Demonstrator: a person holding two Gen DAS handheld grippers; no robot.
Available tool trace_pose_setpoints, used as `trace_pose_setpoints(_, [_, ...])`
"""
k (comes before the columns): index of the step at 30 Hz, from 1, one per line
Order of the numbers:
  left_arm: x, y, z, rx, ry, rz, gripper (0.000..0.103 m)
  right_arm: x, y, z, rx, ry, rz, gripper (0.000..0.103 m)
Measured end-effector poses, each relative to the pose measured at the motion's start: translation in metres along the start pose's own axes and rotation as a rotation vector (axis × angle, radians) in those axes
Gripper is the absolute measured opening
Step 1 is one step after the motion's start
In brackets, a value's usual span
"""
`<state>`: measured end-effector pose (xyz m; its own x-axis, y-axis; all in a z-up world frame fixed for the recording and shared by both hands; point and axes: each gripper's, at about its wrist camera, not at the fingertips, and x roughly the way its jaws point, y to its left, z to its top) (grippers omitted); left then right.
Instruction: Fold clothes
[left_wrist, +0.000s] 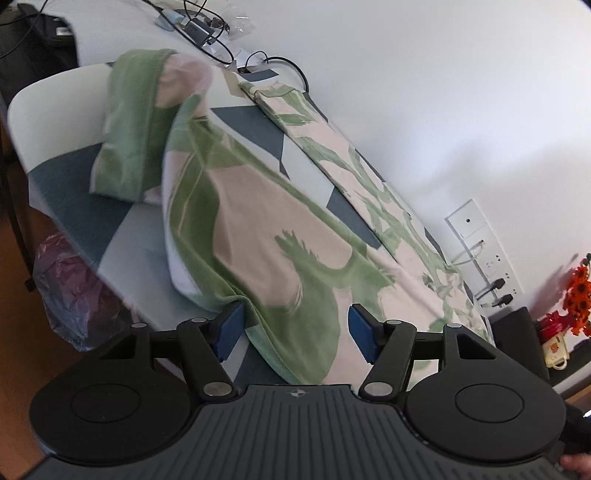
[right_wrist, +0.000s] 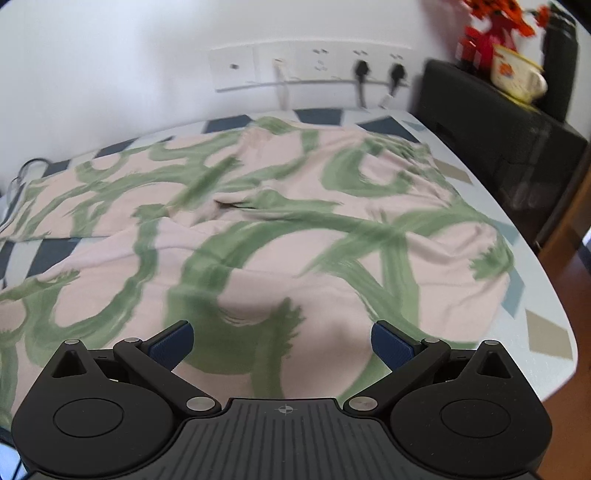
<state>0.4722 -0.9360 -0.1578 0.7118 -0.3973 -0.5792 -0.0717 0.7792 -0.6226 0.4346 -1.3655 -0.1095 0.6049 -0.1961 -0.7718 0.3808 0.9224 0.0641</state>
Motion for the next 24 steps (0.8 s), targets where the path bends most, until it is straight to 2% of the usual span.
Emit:
trace_pose_setpoints(1, [0.003, -0.002, 0.003, 0.009, -0.009, 0.028, 0.048, -0.001, 0.004, -0.001, -0.026, -0.008, -0.004, 0.102])
trace_pose_setpoints(5, [0.01, -0.013, 0.014, 0.085, -0.025, 0.131, 0.046, 0.0, 0.007, -0.005, -0.066, -0.007, -0.022, 0.102])
trace_pose_setpoints(8, [0.013, -0.018, 0.016, 0.137, -0.006, 0.161, 0.054, 0.003, -0.003, -0.009, -0.024, 0.016, -0.026, 0.102])
trace_pose_setpoints(10, [0.017, -0.026, 0.013, 0.182, -0.004, 0.181, 0.063, 0.005, -0.014, -0.012, 0.02, 0.035, -0.029, 0.102])
trace_pose_setpoints(13, [0.025, -0.037, 0.01, 0.242, -0.006, 0.223, 0.064, 0.001, -0.024, -0.018, 0.049, 0.027, 0.021, 0.101])
trace_pose_setpoints(15, [0.031, -0.041, 0.012, 0.245, -0.006, 0.232, 0.066, -0.005, -0.018, -0.022, -0.025, 0.004, 0.083, 0.101])
trace_pose_setpoints(20, [0.04, -0.045, 0.024, 0.264, 0.036, 0.242, 0.067, -0.018, 0.019, -0.039, -0.344, -0.057, 0.278, 0.094])
trace_pose_setpoints(22, [0.044, -0.047, 0.027, 0.298, 0.061, 0.247, 0.067, -0.018, 0.032, -0.047, -0.435, -0.048, 0.348, 0.091])
trace_pose_setpoints(24, [0.047, -0.049, 0.03, 0.325, 0.078, 0.249, 0.067, -0.013, 0.043, -0.055, -0.495, -0.004, 0.385, 0.082])
